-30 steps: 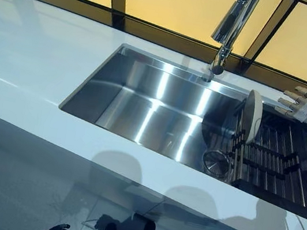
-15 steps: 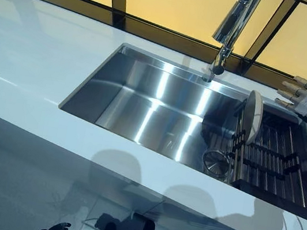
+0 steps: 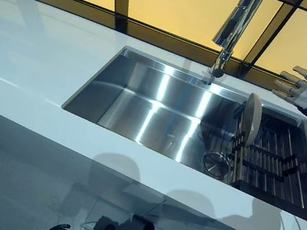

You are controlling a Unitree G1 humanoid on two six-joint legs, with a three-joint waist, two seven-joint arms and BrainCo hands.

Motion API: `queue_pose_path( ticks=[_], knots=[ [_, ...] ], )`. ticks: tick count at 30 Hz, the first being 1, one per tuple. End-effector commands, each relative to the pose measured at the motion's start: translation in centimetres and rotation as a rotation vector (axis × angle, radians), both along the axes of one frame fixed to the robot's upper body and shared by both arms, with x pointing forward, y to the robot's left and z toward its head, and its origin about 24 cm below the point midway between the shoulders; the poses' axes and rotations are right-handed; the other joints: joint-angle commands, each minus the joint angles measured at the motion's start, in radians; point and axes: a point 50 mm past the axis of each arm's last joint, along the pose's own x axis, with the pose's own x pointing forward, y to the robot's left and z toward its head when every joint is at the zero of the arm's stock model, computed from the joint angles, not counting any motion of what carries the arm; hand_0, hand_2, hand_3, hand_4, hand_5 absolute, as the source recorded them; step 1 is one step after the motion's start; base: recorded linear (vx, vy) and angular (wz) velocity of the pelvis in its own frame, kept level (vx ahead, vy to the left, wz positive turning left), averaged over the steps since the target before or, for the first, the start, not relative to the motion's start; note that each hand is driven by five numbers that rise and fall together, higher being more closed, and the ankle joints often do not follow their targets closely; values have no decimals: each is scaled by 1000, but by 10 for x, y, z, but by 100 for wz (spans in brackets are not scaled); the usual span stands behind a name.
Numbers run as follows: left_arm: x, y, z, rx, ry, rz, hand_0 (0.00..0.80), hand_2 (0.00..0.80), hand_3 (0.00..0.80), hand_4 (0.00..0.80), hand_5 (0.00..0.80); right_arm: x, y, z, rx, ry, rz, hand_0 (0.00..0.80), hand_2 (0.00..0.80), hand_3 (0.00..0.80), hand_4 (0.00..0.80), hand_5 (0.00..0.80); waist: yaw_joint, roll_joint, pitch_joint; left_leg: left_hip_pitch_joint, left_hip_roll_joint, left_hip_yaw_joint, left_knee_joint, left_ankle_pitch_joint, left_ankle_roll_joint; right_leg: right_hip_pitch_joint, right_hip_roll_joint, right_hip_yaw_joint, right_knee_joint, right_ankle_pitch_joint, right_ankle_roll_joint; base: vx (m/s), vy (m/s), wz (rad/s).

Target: Take plates into dishwasher

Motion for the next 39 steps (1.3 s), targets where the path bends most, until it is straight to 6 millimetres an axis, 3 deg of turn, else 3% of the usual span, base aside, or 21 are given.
queue_pose_path(
  ticks=[1, 15, 26, 39],
  knots=[
    [-1, 6, 3, 24, 12, -64, 0, 0, 0, 0, 0, 1, 14, 38, 5, -116, 47, 0, 0, 0, 0, 0, 38, -8, -29, 40, -24, 29, 4, -188, 59, -89, 7, 22, 60, -91, 48, 0, 0, 0],
    [-6, 6, 1, 30, 31, -83, 0, 0, 0, 0, 0, 12, 27, 21, 64, -26, 62, 0, 0, 0, 0, 0, 57, -2, -23, 41, -21, 15, 4, -186, 51, -91, 0, 4, 65, -101, 40, 6, -7, 0],
    [2, -2, 1, 7, 2, -97, 0, 0, 0, 0, 0, 19, 36, 20, 78, -15, 56, 0, 0, 0, 0, 0, 60, 12, 2, 22, -13, 21, 4, -180, 38, -113, -1, -4, 77, -116, 25, 1, -4, 1],
    [13, -6, 3, -5, -39, -105, 0, 0, 0, 0, 0, 21, 34, 14, 57, 10, 17, 0, 0, 0, 0, 0, 60, 28, 30, -9, -7, 8, 4, -167, 30, -162, -11, -14, 121, -135, 14, -9, -5, 4]
  ],
)
